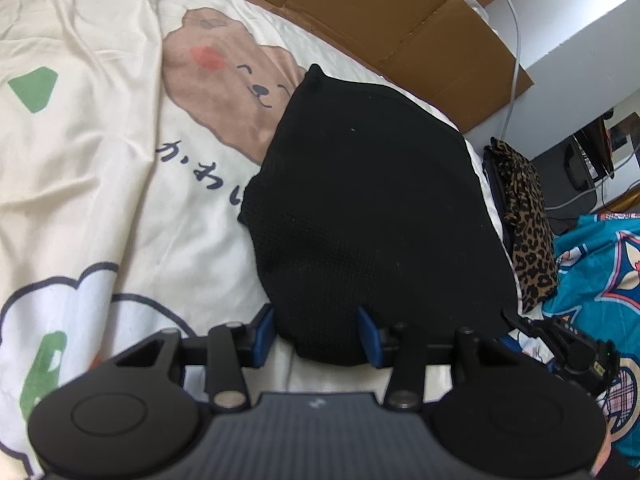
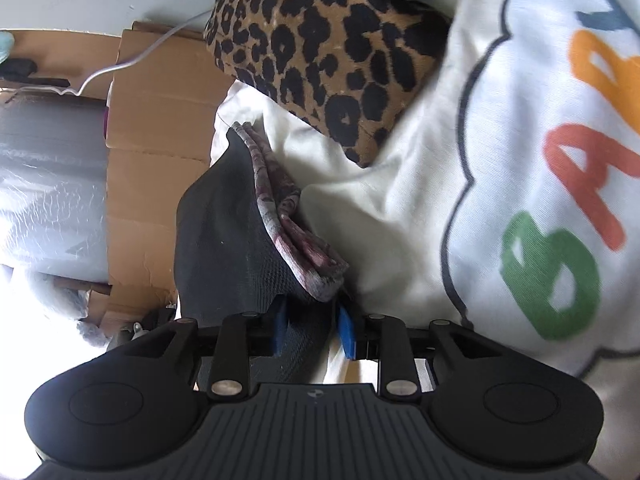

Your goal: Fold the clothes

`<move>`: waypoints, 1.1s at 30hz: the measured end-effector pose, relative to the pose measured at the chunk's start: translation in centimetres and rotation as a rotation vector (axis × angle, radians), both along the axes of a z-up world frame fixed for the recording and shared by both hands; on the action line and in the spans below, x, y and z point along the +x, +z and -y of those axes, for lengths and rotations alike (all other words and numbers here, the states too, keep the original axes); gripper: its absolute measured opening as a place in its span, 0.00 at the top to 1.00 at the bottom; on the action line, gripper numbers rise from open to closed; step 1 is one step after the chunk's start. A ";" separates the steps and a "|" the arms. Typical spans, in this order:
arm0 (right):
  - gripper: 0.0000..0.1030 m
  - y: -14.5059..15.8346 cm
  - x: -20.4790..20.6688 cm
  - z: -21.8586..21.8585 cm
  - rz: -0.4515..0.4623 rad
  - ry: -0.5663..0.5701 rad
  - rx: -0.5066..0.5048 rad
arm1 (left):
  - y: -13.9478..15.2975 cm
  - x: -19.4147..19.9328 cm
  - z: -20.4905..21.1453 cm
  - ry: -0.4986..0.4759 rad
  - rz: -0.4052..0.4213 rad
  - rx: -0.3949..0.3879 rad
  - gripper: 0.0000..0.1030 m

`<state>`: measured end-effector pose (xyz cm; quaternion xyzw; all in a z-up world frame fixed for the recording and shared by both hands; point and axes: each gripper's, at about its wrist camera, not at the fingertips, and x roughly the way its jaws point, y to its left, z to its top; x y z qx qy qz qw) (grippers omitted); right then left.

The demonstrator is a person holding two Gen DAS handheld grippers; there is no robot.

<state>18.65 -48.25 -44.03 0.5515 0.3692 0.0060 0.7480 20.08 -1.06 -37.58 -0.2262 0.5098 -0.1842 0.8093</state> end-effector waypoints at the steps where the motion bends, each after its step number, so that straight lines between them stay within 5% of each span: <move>1: 0.68 -0.1 0.2 0.0 0.004 0.004 -0.003 | -0.1 0.0 0.0 -0.001 -0.002 -0.005 0.50; 5: 0.68 -0.1 0.7 0.1 0.009 0.006 -0.001 | -0.3 -0.3 0.1 -0.010 -0.001 -0.002 0.49; 7: 0.80 -0.1 0.7 0.1 0.012 0.010 -0.003 | -0.2 -0.6 0.1 -0.016 0.004 0.003 0.48; 12: 0.88 0.5 0.4 0.5 0.033 0.018 -0.001 | 0.2 -1.7 0.2 -0.042 0.009 -0.001 0.51; 14: 0.88 0.6 0.4 0.7 0.041 0.015 0.008 | 0.4 -2.2 0.2 -0.048 0.016 -0.007 0.59; 23: 0.78 -0.4 1.0 0.6 0.019 0.015 0.038 | -1.4 -0.5 -0.8 0.010 -0.005 -0.059 0.57; 24: 0.78 -0.4 1.2 0.7 0.020 0.020 0.038 | -1.5 -0.6 -0.8 0.012 -0.004 -0.059 0.60; 27: 0.85 -0.1 1.6 0.7 0.026 0.036 0.023 | -2.0 -0.4 -0.7 0.003 -0.049 -0.046 0.93; 33: 0.90 0.8 1.5 0.7 0.037 0.049 0.005 | -1.1 -1.3 -0.9 0.019 -0.122 -0.069 0.94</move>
